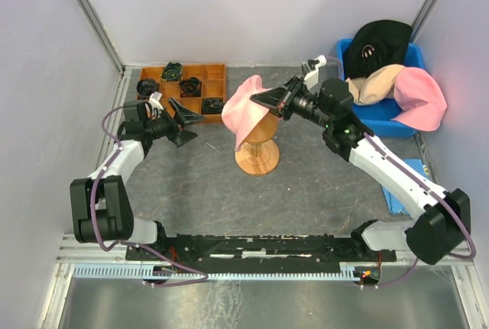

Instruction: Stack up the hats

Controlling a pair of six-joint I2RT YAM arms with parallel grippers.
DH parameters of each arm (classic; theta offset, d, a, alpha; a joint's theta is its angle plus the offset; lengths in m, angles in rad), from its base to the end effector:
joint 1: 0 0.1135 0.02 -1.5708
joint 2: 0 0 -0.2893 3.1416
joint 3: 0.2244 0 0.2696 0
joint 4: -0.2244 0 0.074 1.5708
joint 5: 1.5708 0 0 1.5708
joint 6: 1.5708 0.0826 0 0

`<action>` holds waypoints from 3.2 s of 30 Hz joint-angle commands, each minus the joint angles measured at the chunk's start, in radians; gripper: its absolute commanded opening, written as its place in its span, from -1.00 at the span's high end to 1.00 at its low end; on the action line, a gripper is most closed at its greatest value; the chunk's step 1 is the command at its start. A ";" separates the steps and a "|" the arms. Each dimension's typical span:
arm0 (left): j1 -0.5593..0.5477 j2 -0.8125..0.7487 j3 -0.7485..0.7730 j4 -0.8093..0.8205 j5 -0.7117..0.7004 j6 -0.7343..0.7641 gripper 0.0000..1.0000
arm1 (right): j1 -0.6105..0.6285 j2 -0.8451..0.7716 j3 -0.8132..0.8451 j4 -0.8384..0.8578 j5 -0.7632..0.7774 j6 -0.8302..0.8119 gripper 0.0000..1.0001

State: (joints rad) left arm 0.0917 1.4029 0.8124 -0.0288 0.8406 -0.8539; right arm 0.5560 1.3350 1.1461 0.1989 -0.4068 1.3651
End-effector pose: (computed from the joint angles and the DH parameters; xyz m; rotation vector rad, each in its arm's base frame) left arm 0.3328 -0.0312 0.2273 -0.5523 2.1953 -1.3379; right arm 0.2985 0.2239 0.4059 0.3729 1.8477 1.7456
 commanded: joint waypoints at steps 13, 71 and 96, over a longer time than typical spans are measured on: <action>-0.110 0.052 0.053 -0.002 -0.057 0.048 -0.92 | 0.006 -0.266 -0.403 -0.087 0.003 -0.020 1.00; -0.174 0.322 0.159 0.040 -0.051 0.110 -0.87 | -0.302 -0.399 -0.831 0.110 -0.099 0.068 -0.24; -0.178 0.331 0.191 -0.009 -0.048 0.136 -0.87 | -0.359 -0.065 -0.684 0.400 -0.139 0.040 -0.07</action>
State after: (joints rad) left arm -0.0811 1.7329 0.9585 -0.0296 0.7647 -0.7383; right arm 0.2188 1.2179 0.3981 0.4965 -0.5102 1.4162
